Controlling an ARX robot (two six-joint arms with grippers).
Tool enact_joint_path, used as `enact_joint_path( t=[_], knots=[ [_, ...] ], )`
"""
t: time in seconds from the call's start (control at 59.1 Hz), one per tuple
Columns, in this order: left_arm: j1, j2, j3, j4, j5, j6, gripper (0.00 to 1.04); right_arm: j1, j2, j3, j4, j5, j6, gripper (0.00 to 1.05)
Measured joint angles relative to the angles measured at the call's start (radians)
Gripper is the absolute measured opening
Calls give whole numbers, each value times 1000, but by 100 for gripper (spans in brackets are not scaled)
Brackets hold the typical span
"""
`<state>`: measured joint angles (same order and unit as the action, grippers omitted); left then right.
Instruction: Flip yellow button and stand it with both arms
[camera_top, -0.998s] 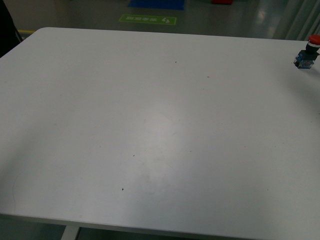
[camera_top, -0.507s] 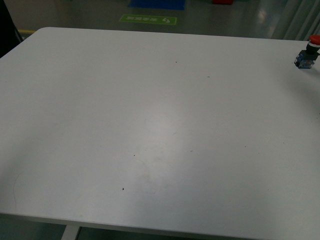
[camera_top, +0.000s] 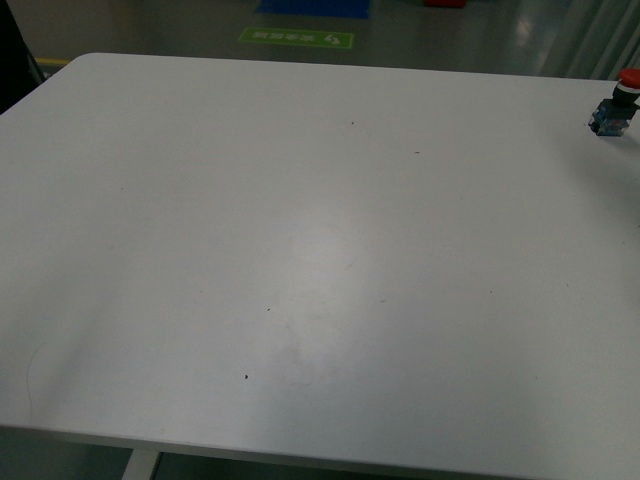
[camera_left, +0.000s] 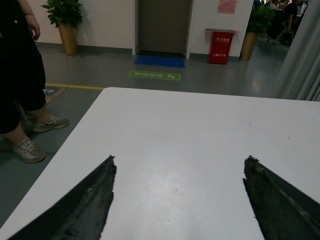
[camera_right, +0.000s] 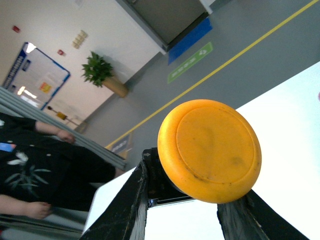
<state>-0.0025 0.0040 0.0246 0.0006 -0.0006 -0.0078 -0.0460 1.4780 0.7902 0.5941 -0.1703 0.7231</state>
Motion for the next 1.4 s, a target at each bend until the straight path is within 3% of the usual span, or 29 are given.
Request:
enact_joint_path(
  t=[0.135, 0.287, 0.44, 0.727, 0.998, 1.404],
  knots=[
    [0, 0, 0, 0, 0, 1, 100, -17, 47, -12, 30, 79, -175, 32],
    [0, 0, 0, 0, 0, 2, 98, -24, 117, -40, 129, 179, -467, 32],
    [0, 0, 0, 0, 0, 2, 98, -24, 198, -45, 194, 216, -697, 32],
    [0, 0, 0, 0, 0, 2, 98, -42, 363, -15, 268, 287, -983, 31],
    [0, 0, 0, 0, 0, 2, 98, -43, 428, 47, 249, 336, -1094, 31],
    [0, 0, 0, 0, 0, 2, 98, -48, 575, 170, 128, 394, -1044, 31]
  ],
)
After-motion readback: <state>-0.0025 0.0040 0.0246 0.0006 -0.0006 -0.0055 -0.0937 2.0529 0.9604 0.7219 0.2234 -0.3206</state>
